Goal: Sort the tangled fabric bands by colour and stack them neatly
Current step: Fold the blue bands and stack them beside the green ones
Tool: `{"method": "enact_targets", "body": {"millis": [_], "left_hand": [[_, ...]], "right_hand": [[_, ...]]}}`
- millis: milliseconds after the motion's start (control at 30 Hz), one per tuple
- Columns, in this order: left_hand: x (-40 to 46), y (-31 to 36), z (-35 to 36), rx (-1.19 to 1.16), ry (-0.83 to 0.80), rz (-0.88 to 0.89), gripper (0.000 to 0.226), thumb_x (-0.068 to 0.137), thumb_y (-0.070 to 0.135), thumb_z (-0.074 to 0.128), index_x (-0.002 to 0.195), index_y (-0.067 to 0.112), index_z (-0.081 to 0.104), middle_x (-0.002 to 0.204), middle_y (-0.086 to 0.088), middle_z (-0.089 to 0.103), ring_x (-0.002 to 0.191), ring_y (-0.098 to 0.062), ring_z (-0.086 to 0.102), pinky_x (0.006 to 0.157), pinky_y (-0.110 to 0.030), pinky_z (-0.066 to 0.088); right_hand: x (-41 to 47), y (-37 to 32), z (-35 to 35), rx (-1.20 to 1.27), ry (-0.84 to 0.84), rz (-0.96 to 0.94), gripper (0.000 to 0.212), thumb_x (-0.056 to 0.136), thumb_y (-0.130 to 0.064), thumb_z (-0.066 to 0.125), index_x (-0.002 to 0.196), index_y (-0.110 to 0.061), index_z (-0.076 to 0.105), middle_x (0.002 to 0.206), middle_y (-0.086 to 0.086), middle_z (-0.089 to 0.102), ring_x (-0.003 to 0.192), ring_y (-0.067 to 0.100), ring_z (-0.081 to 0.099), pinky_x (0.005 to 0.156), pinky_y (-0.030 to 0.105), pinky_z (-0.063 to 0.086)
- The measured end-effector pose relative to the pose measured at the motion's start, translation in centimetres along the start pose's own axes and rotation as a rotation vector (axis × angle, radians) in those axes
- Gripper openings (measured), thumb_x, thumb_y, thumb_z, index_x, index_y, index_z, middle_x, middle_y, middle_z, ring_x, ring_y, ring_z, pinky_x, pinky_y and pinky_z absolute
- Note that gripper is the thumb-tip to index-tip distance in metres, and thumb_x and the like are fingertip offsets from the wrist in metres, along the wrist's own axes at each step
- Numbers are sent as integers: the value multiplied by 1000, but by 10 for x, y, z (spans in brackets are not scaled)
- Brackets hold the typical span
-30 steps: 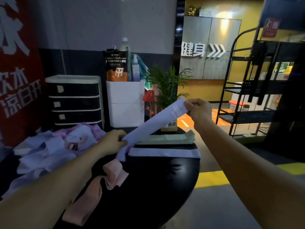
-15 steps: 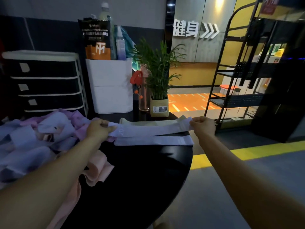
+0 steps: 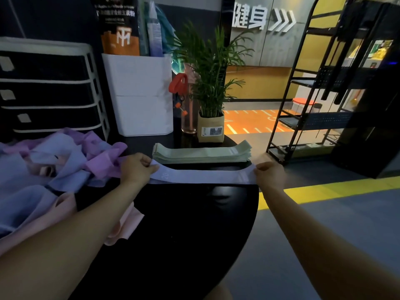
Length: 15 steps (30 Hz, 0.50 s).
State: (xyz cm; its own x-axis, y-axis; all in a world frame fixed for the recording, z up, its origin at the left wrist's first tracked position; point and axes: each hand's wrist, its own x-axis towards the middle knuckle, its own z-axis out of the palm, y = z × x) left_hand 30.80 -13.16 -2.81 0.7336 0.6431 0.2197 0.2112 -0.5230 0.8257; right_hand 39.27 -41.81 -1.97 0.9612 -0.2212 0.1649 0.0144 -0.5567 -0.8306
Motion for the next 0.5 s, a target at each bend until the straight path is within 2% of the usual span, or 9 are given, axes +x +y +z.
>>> {"method": "enact_targets", "body": {"millis": [133, 200, 267, 333, 400, 500], "left_hand": [[0, -5, -1, 48, -46, 40, 23, 78, 4, 72, 96, -4, 62, 84, -8, 58, 80, -19, 53, 61, -20, 35], [0, -8, -2, 62, -60, 65, 23, 78, 3, 72, 98, -4, 62, 84, -9, 58, 80, -18, 53, 54, -12, 34], [-1, -11, -2, 58, -79, 78, 25, 79, 2, 71, 101, -4, 61, 88, -11, 60, 82, -19, 54, 65, -16, 40], [-3, -14, -2, 40, -96, 103, 28, 79, 1, 71, 104, -3, 60, 95, -15, 63, 86, -21, 57, 79, -25, 45], [-7, -15, -3, 55, -99, 142, 27, 80, 1, 69, 106, -1, 61, 102, -15, 66, 89, -20, 59, 86, -28, 46], [-15, -17, -4, 146, -91, 210, 27, 82, 4, 67, 109, 3, 63, 107, -12, 66, 98, -27, 61, 91, -33, 47]], "right_hand": [[1, 5, 8, -100, 17, -35, 23, 86, 9, 44, 90, 17, 65, 100, 34, 63, 101, 42, 58, 86, 42, 46], [0, 9, 9, -122, 17, -42, 24, 86, 10, 42, 89, 17, 64, 99, 33, 63, 100, 41, 58, 85, 42, 45], [0, 13, 10, -138, 36, -82, 22, 83, 11, 43, 84, 18, 64, 95, 35, 62, 96, 43, 58, 82, 45, 47], [-1, 14, 10, -157, 41, -119, 21, 82, 8, 48, 93, 13, 66, 98, 31, 63, 98, 42, 58, 82, 42, 46], [-3, 10, 13, -168, 34, -158, 25, 83, 3, 53, 105, 4, 65, 105, 24, 62, 101, 36, 56, 83, 36, 43], [-17, -3, 25, -161, -42, -284, 24, 83, -5, 59, 106, -4, 67, 108, 20, 59, 101, 35, 53, 84, 37, 42]]}}
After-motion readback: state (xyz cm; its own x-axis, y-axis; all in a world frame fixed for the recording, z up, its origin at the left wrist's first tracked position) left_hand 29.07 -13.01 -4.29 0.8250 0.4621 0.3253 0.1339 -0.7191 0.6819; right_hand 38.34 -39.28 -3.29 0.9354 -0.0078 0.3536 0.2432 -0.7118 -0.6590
